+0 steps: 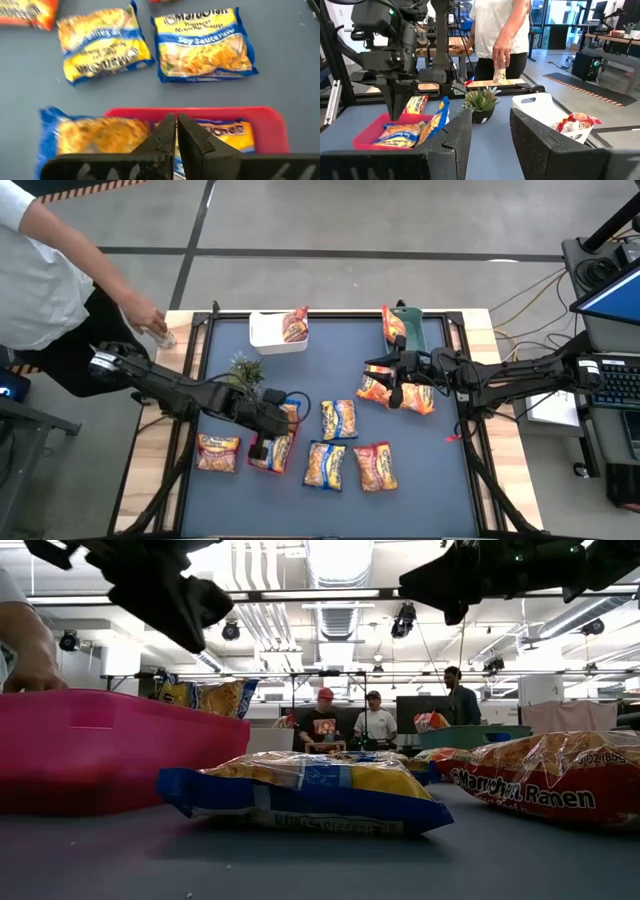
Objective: Sort Maruchan noodles
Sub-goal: Put the left orange noodle pack into the green bin
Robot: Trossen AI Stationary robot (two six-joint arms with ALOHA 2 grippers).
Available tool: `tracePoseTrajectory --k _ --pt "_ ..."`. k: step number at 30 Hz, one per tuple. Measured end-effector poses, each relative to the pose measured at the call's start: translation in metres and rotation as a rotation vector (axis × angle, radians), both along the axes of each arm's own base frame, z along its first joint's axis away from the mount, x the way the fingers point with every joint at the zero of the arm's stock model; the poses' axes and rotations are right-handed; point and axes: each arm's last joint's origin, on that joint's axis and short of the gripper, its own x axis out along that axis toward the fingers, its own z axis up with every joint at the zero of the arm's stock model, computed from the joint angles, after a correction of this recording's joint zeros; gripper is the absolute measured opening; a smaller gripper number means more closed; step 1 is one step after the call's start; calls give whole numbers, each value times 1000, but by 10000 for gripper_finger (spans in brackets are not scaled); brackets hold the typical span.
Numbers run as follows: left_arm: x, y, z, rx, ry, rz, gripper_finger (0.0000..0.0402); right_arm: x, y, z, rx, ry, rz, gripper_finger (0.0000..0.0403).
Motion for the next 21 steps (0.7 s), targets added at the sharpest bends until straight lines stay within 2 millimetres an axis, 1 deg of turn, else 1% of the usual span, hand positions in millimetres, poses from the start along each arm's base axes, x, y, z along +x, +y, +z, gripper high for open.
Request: tracePoseTrajectory --k 4,6,9,11,12,14,17,21 --pt "-2 7 4 68 -44 -28 0 0 0 1 -29 -8 1 123" --pt "-4 13 8 108 -68 -40 0 -2 -2 7 -42 -53 -10 123" --pt "-6 23 17 169 -124 -74 0 -4 -9 22 -56 -118 -46 120" --pt "-8 33 23 211 -156 -86 0 -4 -17 35 -2 -118 -77 114" --pt "-9 38 26 227 -173 -83 0 -4 -20 40 38 -90 -89 110" --pt "-12 49 33 252 -202 -65 0 -1 -24 46 119 27 -111 99" --pt "-17 63 41 260 -236 -11 0 4 -24 45 230 226 -123 82" --pt "-18 73 47 232 -272 68 0 11 -19 38 369 398 -144 60"
